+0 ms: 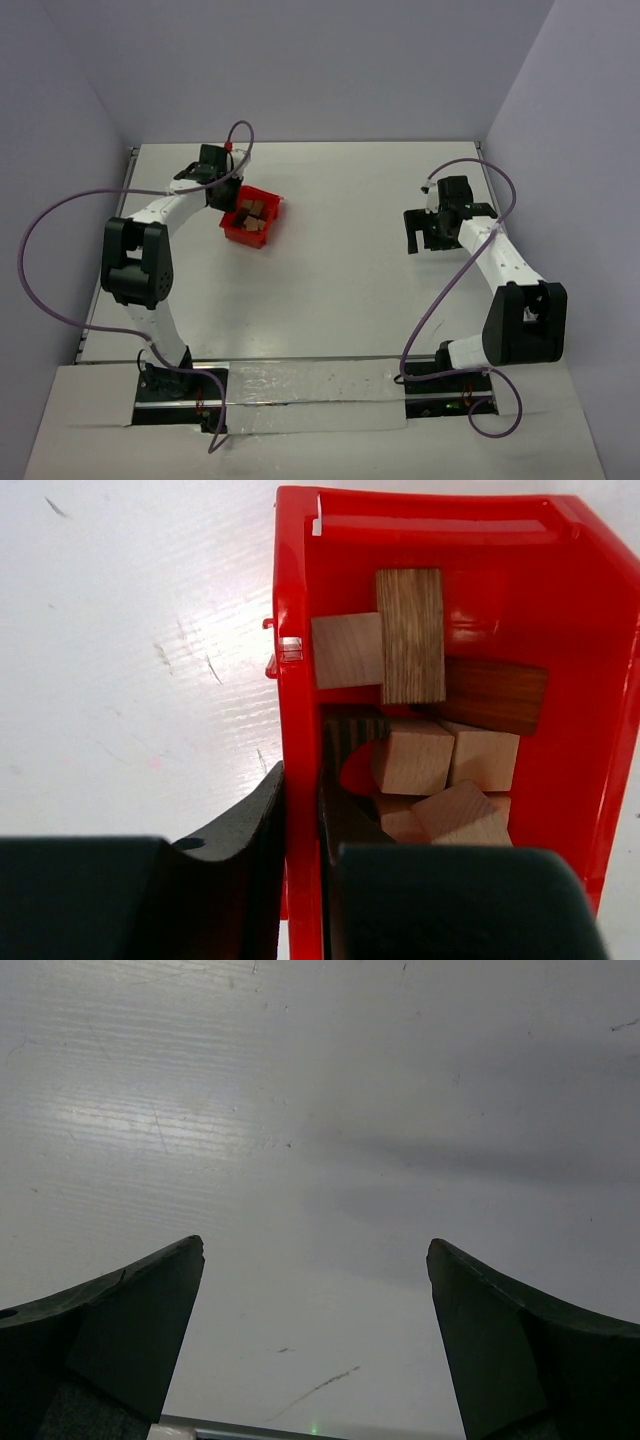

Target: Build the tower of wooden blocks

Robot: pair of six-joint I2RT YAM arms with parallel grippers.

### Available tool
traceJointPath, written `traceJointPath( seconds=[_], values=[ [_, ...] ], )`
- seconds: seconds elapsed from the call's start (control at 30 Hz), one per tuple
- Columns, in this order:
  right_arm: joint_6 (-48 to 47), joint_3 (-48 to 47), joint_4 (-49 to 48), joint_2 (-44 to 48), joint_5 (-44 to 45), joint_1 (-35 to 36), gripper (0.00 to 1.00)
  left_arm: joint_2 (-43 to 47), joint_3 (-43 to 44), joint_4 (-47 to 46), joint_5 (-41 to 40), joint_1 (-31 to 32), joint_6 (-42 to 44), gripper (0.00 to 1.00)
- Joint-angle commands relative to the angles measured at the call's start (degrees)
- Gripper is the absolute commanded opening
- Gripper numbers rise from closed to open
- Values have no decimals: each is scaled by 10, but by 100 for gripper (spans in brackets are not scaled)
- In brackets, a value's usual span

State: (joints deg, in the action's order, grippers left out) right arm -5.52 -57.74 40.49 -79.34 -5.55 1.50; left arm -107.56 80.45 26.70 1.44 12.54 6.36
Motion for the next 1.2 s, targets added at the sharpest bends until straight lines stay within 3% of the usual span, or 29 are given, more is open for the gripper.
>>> traceJointPath(
  seconds=[0.0, 0.3, 0.47, 0.97, 1.17],
  values=[
    [7, -15, -23, -5, 9, 2, 100, 55, -10, -35, -136, 68, 50, 0],
    [13, -12, -30, -8, 14, 1, 100, 97, -86, -135, -392, 197, 188, 0],
    [17, -20, -30, -19, 12, 0, 100, 96, -108, -182, -465, 243, 261, 0],
    [18, -26, -23, -25, 13, -4, 100, 91, -229, -478, -580, 360, 534, 0],
    [11, -17, -20, -11, 19, -11, 100, 76, -243, -537, -591, 392, 585, 0]
  ],
)
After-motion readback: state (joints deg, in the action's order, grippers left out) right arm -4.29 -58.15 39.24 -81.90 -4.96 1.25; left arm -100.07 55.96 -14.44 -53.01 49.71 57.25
